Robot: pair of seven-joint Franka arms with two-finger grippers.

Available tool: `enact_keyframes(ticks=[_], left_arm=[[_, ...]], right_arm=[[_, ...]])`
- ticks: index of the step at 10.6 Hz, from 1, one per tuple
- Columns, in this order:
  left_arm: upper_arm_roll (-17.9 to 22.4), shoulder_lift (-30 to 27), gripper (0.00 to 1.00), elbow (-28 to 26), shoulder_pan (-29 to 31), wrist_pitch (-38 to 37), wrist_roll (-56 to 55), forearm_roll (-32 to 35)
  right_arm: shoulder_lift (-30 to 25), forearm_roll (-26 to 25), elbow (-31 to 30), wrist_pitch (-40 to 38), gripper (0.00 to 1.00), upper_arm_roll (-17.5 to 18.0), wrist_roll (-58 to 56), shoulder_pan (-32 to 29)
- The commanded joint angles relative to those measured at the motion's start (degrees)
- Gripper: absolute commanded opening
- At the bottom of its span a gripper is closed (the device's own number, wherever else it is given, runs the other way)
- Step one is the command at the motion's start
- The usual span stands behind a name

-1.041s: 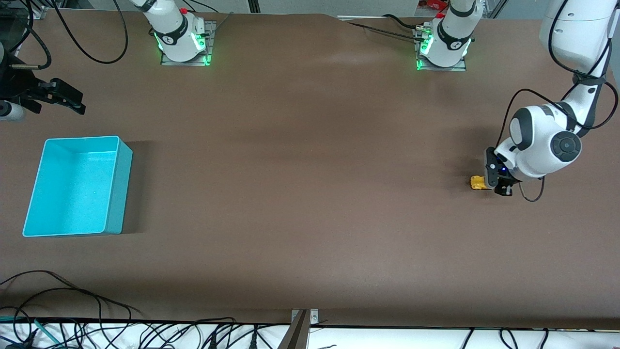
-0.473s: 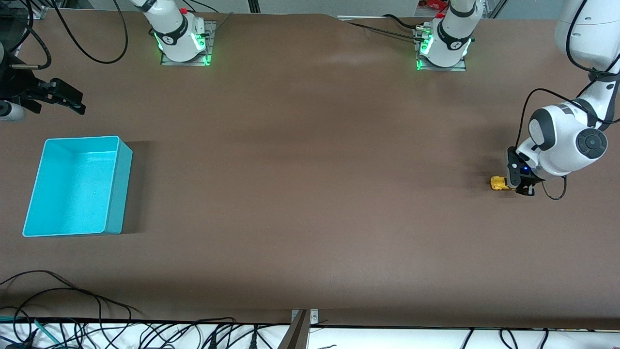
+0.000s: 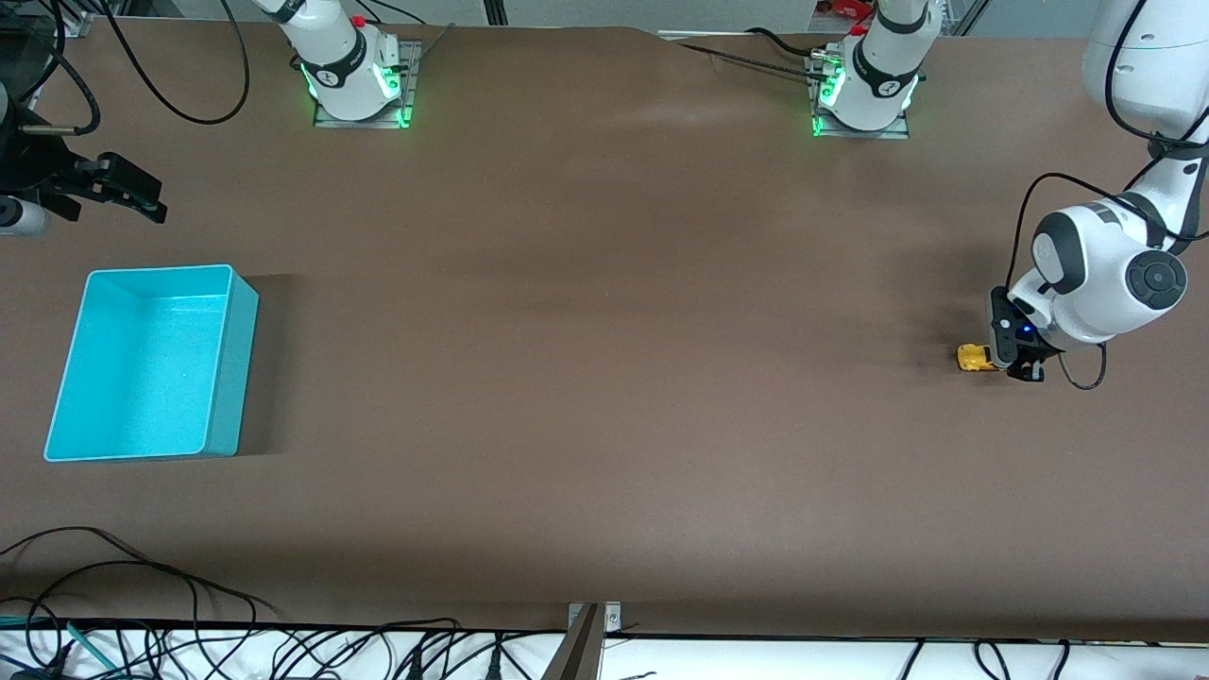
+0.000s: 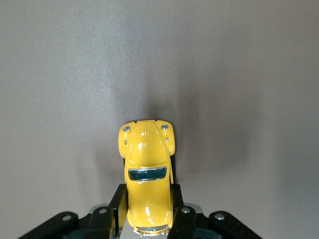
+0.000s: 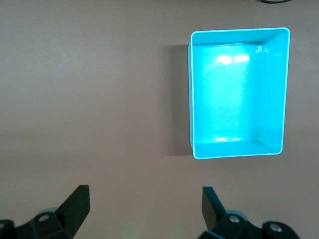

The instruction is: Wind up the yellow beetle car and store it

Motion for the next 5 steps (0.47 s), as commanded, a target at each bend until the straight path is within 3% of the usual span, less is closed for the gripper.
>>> enact_keyframes(ticks=[1,2,3,5], left_arm=[[0.06,4.36,0.35,2.92,-0.39,1.30,1.67,-2.08],[-0.03,4.27,0.57,3.18,-0.48,1.21,1.67,-2.08],[-0.11,4.10,1.00,3.62,-0.48,0.60,1.76,-2.08],[-0.29,3.39,1.00,3.80,-0.48,-0.63,1.32,-2.08]], right_arm=[[0.06,0.47,1.18,-1.15,1.00,0.03,-0.12,0.01],[0.06,0.47,1.18,-1.24,1.00,0.03,-0.12,0.01],[-0.02,0.47,1.18,-1.15,1.00,0.03,-0.12,0.01],[0.06,0.47,1.18,-1.15,1.00,0.03,-0.12,0.01]])
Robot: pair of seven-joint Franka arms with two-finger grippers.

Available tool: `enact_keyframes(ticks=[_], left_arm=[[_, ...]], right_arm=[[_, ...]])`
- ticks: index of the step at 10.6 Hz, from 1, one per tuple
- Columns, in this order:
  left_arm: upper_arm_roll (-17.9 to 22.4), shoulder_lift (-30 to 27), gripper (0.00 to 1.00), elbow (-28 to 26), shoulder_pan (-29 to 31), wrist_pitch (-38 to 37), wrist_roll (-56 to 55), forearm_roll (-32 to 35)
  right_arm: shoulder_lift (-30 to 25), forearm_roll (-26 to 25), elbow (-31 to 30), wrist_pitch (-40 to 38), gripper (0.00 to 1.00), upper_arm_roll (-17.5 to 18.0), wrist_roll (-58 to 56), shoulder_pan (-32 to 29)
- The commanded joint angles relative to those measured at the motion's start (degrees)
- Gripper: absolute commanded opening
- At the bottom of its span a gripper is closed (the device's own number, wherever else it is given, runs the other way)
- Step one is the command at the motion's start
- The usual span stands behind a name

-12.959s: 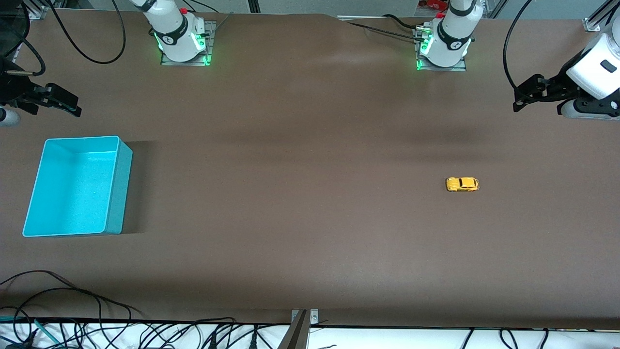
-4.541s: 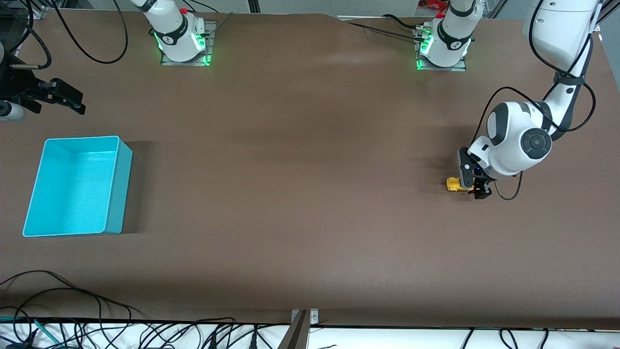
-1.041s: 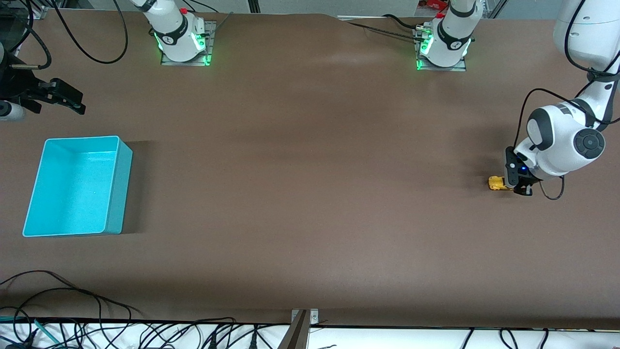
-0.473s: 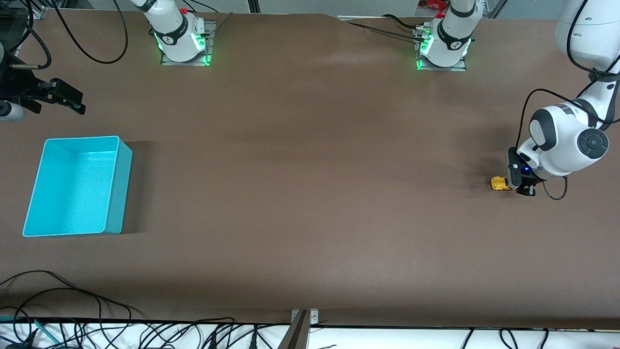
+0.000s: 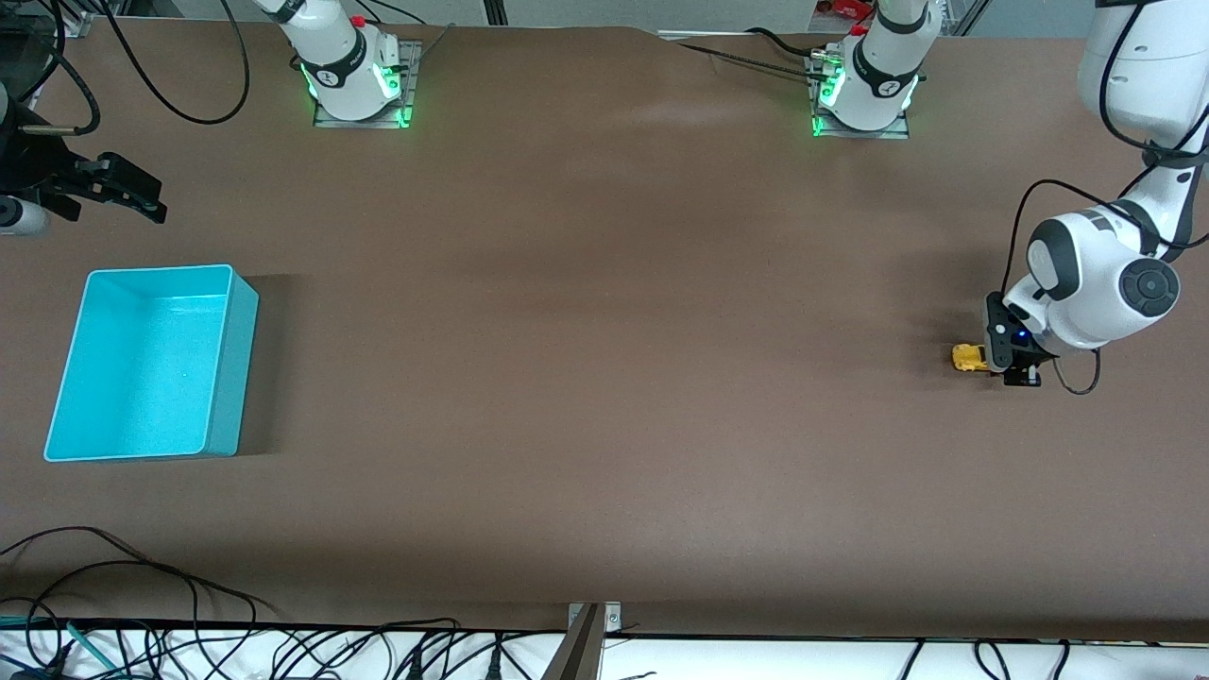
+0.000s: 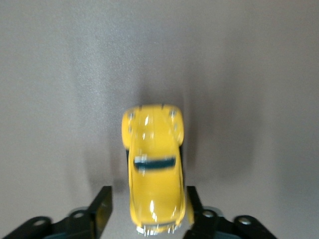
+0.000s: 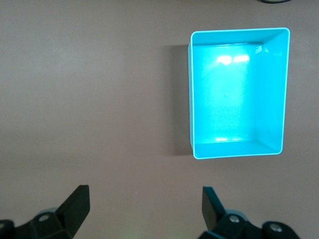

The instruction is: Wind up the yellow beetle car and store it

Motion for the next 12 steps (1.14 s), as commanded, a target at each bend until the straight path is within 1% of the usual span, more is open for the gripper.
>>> enact_keyframes(ticks=[1,3,12], left_arm=[[0.13,0.75,1.00,2.16,-0.25,-1.07,1.34,-1.84],[0.13,0.75,1.00,2.87,-0.34,-2.13,1.34,-1.84],[0.13,-0.82,1.00,2.61,-0.25,-2.22,1.34,-2.53]], right_arm=[[-0.02,0.47,1.18,-1.15,1.00,0.03,-0.12,0.01],[-0.02,0.47,1.18,-1.15,1.00,0.12,-0.12,0.01],[-0.02,0.47,1.18,-1.24,1.00,0.12,-0.12,0.01]])
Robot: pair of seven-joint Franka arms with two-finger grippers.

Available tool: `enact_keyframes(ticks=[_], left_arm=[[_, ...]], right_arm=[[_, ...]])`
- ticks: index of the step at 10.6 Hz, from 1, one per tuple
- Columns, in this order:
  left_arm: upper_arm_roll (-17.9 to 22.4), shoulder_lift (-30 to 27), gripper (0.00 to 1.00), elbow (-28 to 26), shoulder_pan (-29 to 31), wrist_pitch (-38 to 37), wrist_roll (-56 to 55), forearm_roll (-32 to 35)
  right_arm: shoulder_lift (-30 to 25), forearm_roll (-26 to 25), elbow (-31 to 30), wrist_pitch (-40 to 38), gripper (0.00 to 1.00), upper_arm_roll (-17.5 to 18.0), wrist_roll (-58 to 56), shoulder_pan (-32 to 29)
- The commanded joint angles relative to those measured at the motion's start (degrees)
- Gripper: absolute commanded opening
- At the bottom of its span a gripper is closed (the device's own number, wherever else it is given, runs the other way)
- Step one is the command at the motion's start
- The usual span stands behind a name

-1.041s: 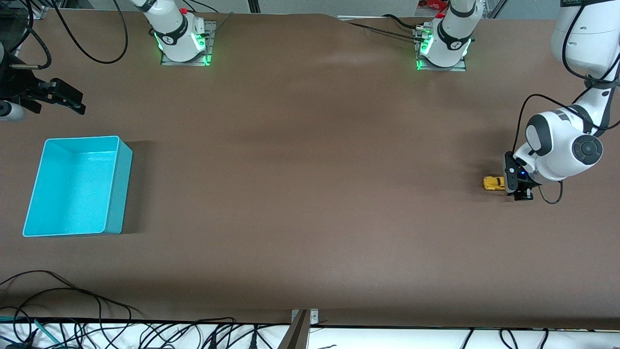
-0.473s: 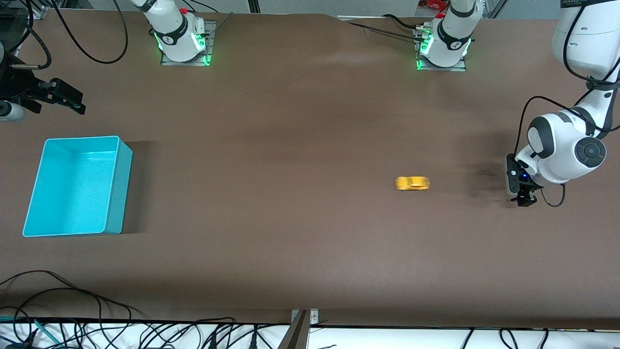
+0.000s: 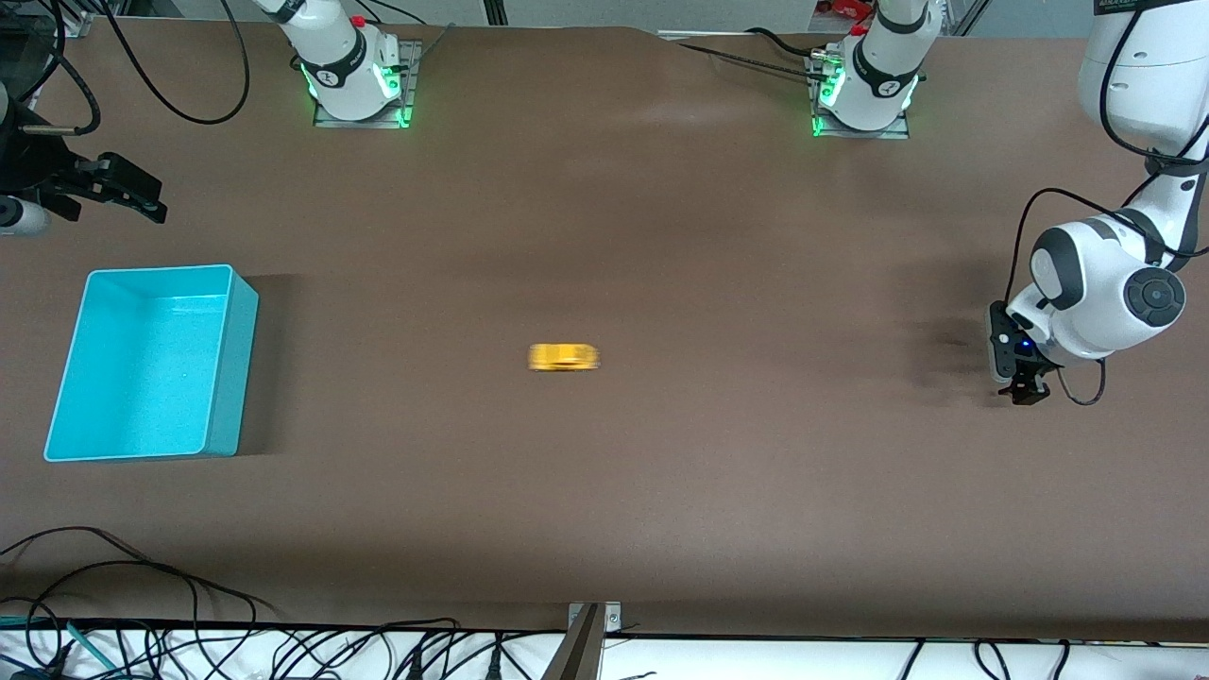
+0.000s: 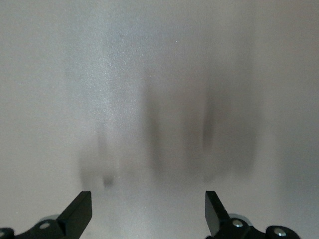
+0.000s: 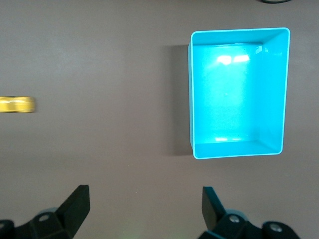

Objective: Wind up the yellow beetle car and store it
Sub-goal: 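Open the left gripper, releasing the car to roll toward the blue box, then reach the right gripper to the car while the left gripper withdraws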

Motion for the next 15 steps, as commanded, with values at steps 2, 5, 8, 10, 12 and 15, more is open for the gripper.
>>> enact_keyframes(ticks=[2,5,8,10,12,15], left_arm=[[0.09,-3.48,1.00,-0.65,-0.33,-1.29,1.17,-2.10],[0.09,-8.14,1.00,-1.98,-1.29,-1.20,1.17,-2.19],[0.09,-13.49,1.00,-2.50,-1.91,-1.46,1.43,-2.19],[0.00,-17.97,1.00,-2.33,-2.52,-4.87,1.43,-2.19],[0.00,-22.19,1.00,-1.72,-3.83,-8.39,1.35,-2.19],[-0.17,-27.65,1.00,-1.45,-5.25,-11.30,1.35,-2.19]], right_arm=[[-0.02,0.38,1.18,-1.15,1.00,0.10,-0.12,0.00],[-0.02,0.38,1.18,-1.15,1.00,0.19,-0.20,0.00],[2.59,0.99,0.91,-1.15,1.00,0.28,3.72,0.18],[6.20,0.82,0.74,-0.45,1.00,0.80,13.81,2.01],[9.46,0.03,0.65,1.83,1.00,0.81,23.13,4.12],[13.68,-0.06,-2.15,7.53,1.00,0.63,32.21,4.31]])
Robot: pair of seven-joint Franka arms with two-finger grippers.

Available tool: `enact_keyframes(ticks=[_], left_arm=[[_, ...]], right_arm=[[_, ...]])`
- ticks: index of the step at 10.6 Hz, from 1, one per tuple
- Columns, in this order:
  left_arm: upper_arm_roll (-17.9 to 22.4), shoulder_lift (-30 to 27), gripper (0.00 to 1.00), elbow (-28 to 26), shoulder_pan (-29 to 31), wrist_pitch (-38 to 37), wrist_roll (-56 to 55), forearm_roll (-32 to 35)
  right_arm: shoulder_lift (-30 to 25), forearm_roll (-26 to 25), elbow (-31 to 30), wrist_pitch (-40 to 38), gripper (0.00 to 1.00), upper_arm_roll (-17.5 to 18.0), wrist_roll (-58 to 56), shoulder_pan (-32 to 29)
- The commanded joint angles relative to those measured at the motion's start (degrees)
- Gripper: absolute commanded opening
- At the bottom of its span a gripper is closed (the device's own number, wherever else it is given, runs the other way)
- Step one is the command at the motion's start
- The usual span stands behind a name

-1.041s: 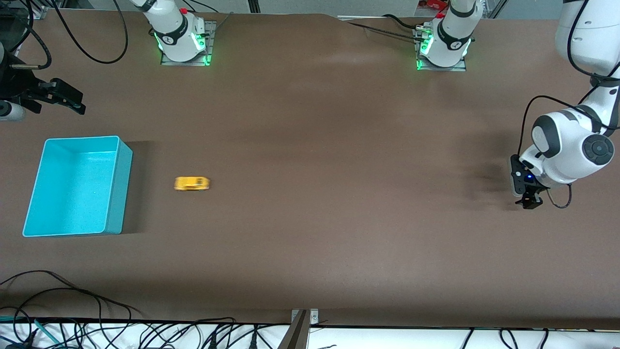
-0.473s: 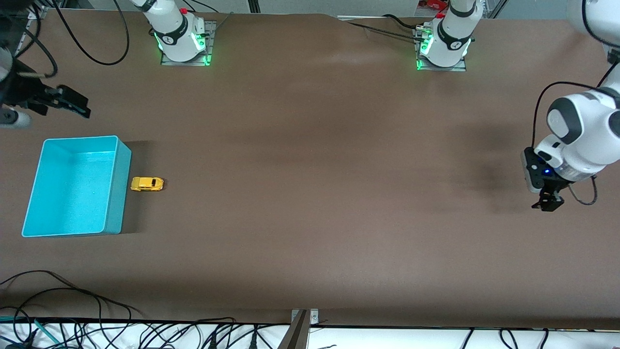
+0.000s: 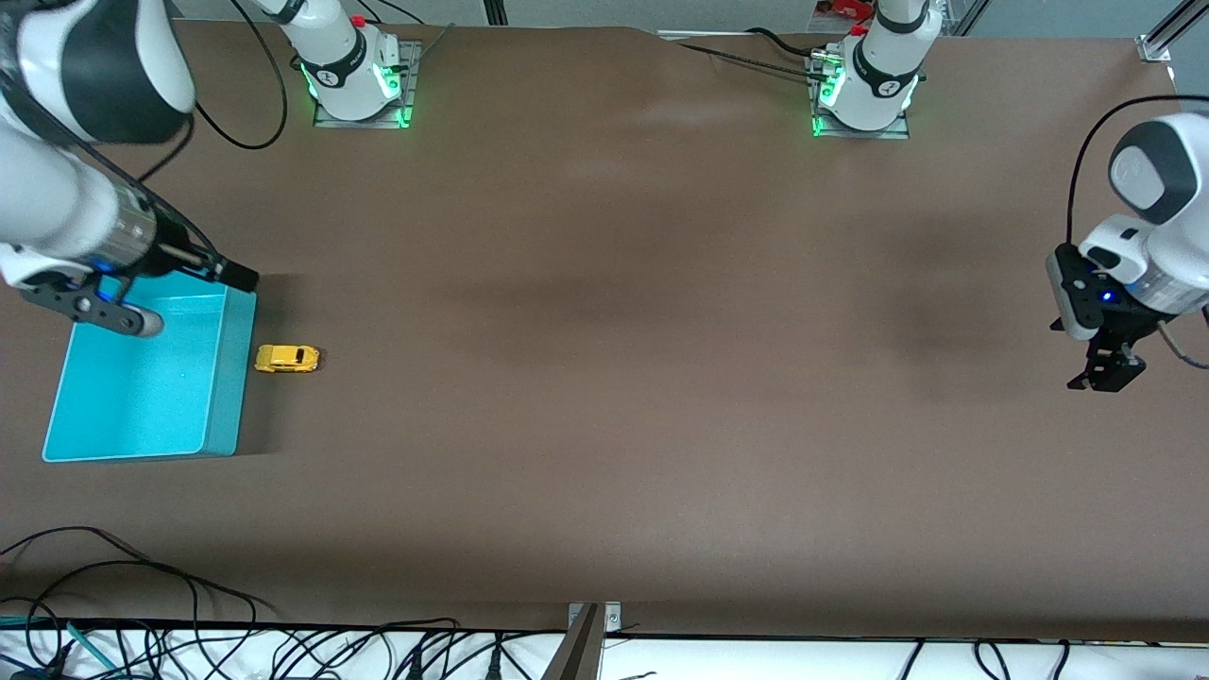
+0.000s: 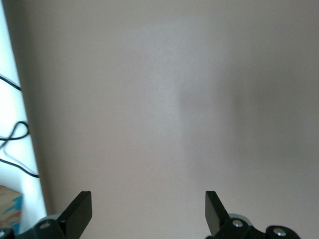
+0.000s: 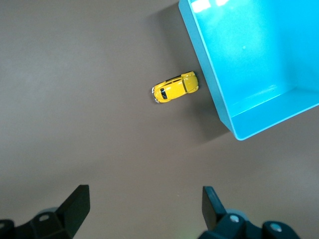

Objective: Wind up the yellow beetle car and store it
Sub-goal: 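Reach the right gripper to the car while the left gripper withdraws, then grasp the yellow car beside the blue box with the right gripper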

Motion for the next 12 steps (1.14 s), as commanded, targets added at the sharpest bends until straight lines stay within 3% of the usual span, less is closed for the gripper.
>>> enact_keyframes(ticks=[1,4,6,12], left_arm=[[0.19,-5.04,1.00,-1.12,-1.70,-3.16,1.26,-1.62],[0.27,-9.00,1.00,1.32,-1.80,-10.52,-4.94,-1.70],[0.45,-9.19,1.00,7.46,-1.80,-20.44,-15.20,-1.62],[-0.08,-9.10,1.00,20.30,-2.06,-42.34,-53.41,-0.56]], right_arm=[[2.16,-0.03,-3.11,6.39,1.00,-0.37,7.87,-0.40],[6.02,-0.12,-10.75,16.15,1.00,-0.46,25.25,-0.31],[12.34,-0.12,-11.47,21.70,1.00,-0.81,40.55,-0.84],[15.96,0.32,-18.76,39.02,1.00,-3.97,47.11,-2.33]])
